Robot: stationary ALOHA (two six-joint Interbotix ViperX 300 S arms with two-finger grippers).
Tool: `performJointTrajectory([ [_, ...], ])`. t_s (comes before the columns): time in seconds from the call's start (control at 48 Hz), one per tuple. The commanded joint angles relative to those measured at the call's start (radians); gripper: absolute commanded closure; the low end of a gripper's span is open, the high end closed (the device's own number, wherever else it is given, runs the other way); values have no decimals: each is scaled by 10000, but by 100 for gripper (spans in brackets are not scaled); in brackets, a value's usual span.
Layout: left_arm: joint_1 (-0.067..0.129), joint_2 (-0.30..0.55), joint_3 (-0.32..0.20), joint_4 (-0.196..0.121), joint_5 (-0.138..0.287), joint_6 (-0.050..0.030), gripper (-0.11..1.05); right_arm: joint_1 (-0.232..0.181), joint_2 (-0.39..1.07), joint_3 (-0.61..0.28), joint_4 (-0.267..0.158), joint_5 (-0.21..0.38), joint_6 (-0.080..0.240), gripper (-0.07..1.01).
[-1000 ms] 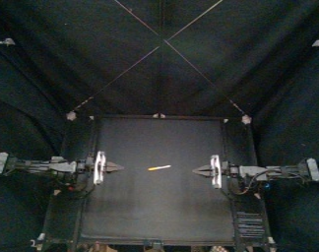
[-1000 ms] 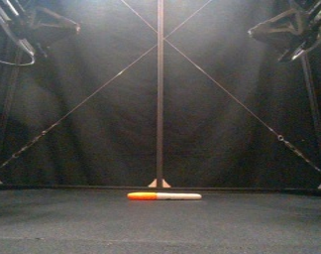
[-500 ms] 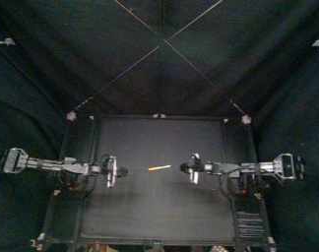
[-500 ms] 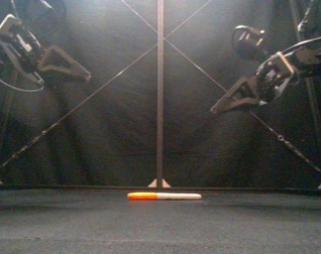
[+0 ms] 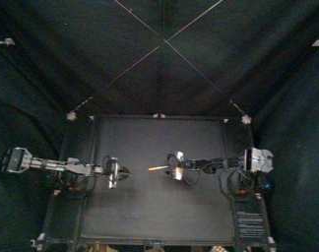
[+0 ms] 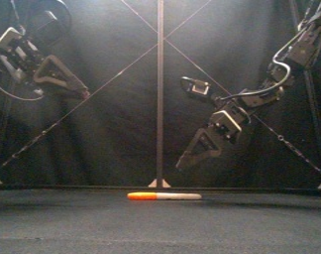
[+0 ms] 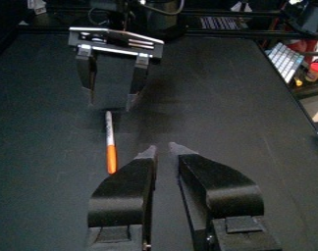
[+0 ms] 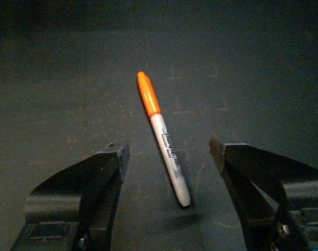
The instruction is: Uncap the pen
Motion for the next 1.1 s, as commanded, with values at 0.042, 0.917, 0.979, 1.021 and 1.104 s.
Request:
performJointTrajectory([
  [0.042, 15, 15, -123, 0, -46, -31, 31, -169, 184, -291, 46, -15, 15, 4],
  [0.917, 598, 1411, -1626, -215, 798, 107, -4, 752, -890, -844, 107, 1411, 107, 47],
  [0.979, 614, 1733, -1779, 0, 813, 107, -5, 905, -920, -936, 107, 1488, 107, 47],
  [1.021, 644, 1994, -1902, 153, 844, 92, -5, 1012, -936, -982, 107, 1488, 107, 47],
  [1.104, 706, 2562, -2163, 337, 844, 92, -5, 1135, -936, -1043, 107, 1488, 107, 47],
])
